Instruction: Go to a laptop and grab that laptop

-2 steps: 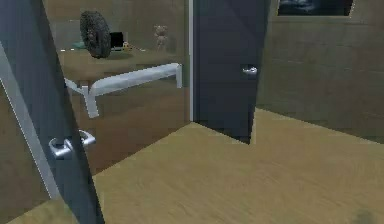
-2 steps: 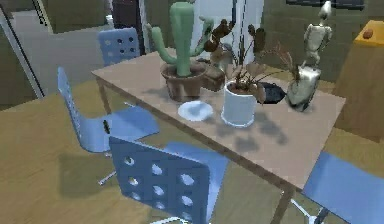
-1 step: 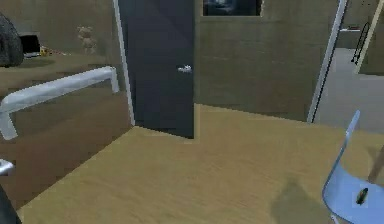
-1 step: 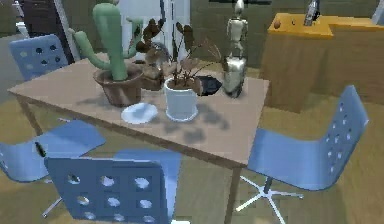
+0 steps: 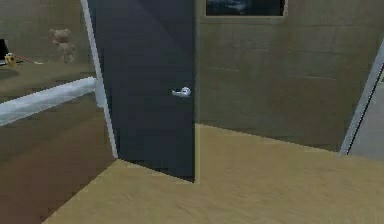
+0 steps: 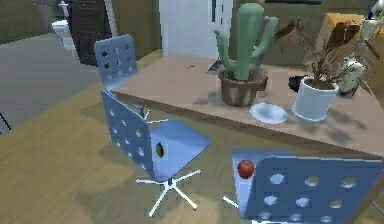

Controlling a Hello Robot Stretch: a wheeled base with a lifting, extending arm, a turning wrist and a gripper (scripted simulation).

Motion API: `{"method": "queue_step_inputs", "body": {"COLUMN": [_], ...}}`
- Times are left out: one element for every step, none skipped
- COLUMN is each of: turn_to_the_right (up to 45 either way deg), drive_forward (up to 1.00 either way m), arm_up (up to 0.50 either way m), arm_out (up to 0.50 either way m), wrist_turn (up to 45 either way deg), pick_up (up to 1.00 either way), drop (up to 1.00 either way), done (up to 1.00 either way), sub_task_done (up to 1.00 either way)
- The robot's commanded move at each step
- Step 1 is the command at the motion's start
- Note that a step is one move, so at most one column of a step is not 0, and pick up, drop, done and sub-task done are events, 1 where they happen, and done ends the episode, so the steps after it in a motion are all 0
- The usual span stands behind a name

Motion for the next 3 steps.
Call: {"method": "queue_step_inputs", "body": {"turn_to_the_right": [21.0, 0.0, 42.0], "drive_forward": [0.00, 0.75, 0.00], "arm_up": [0.00, 0.00, 0.00], "arm_out": [0.00, 0.00, 0.00], "wrist_turn": [0.0, 0.0, 0.0], "pick_up": [0.00, 0.00, 0.00], "drop": [0.00, 0.00, 0.00], "done": [0.00, 0.00, 0.00], "sub_task_done": [0.00, 0.00, 0.00]}}
